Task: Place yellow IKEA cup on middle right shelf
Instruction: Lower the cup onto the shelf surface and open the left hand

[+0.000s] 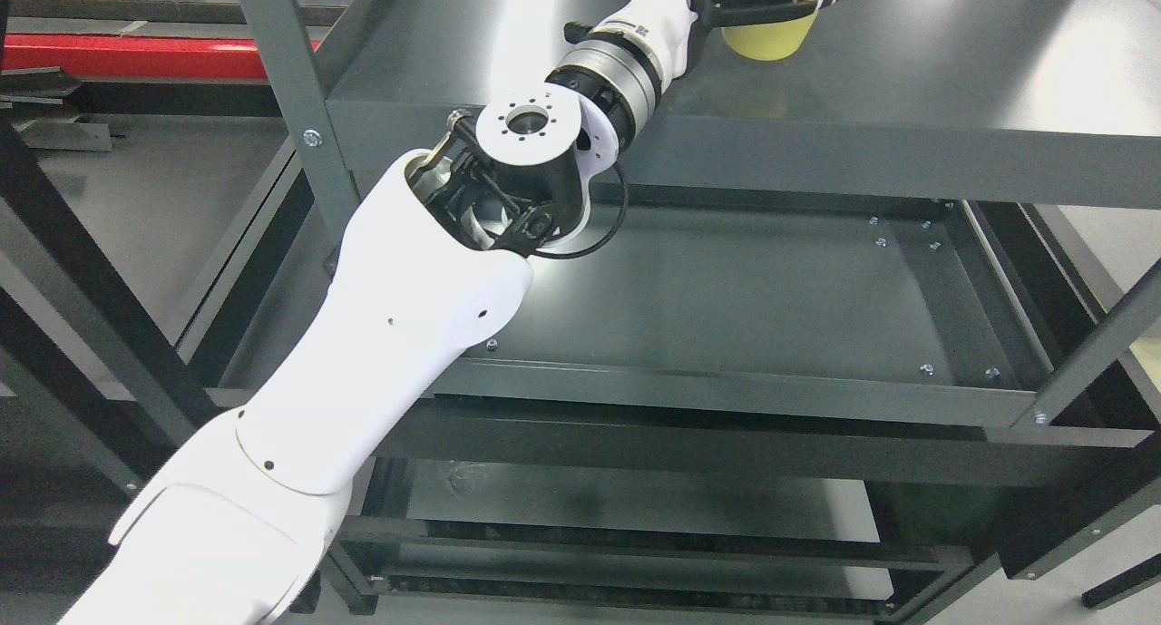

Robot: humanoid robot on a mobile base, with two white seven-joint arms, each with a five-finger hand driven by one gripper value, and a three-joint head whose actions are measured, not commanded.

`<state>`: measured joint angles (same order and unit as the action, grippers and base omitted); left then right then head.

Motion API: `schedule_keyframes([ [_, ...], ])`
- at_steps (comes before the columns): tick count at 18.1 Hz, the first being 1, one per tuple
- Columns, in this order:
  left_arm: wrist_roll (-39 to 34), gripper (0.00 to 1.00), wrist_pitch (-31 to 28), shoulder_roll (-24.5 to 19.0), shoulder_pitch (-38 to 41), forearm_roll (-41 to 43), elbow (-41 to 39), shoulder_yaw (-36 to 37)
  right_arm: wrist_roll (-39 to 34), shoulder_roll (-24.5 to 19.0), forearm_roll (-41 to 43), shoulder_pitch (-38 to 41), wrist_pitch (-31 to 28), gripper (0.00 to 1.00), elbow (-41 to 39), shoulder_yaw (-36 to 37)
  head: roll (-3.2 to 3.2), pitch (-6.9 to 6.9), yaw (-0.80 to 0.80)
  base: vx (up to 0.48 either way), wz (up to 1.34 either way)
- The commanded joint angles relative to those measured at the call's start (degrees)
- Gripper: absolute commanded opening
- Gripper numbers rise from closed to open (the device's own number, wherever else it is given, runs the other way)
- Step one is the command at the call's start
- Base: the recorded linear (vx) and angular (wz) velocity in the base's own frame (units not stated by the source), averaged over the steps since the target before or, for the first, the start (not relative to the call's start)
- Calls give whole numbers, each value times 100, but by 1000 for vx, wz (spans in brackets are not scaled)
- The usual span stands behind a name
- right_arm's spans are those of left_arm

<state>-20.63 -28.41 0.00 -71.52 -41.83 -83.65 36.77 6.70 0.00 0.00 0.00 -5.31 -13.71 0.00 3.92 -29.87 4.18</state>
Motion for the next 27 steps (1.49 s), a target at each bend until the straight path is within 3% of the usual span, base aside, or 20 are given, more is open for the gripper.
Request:
schedule_keyframes([
  [1, -12, 51, 11, -100, 59, 52, -11, -56, -2, 100, 141, 79, -5, 99, 0, -97, 0, 0, 0, 0, 0],
  [5, -82, 16, 64, -100, 103, 61, 7, -161, -2, 100, 141, 79, -5, 99, 0, -97, 0, 0, 0, 0, 0],
  [8, -91, 4, 178, -100, 129, 61, 16, -179, -2, 100, 141, 79, -5, 99, 0, -97, 0, 0, 0, 0, 0],
  [9, -91, 6, 187, -100, 129, 70, 33, -179, -2, 100, 141, 79, -5, 99, 0, -97, 0, 0, 0, 0, 0],
  [12, -12, 50, 125, -100, 129, 131, 77, -144, -2, 100, 141, 79, -5, 99, 0, -97, 0, 0, 0, 0, 0],
  [17, -3, 94, 125, -100, 129, 737, 86, -118, -2, 100, 141, 79, -5, 99, 0, -97, 0, 0, 0, 0, 0],
  [18, -3, 98, 125, -100, 129, 799, 77, -118, -2, 100, 141, 79, -5, 99, 0, -97, 0, 0, 0, 0, 0],
  [27, -12, 99, 354, -100, 165, 817, 25, -197, -2, 100, 141, 79, -5, 99, 0, -97, 0, 0, 0, 0, 0],
])
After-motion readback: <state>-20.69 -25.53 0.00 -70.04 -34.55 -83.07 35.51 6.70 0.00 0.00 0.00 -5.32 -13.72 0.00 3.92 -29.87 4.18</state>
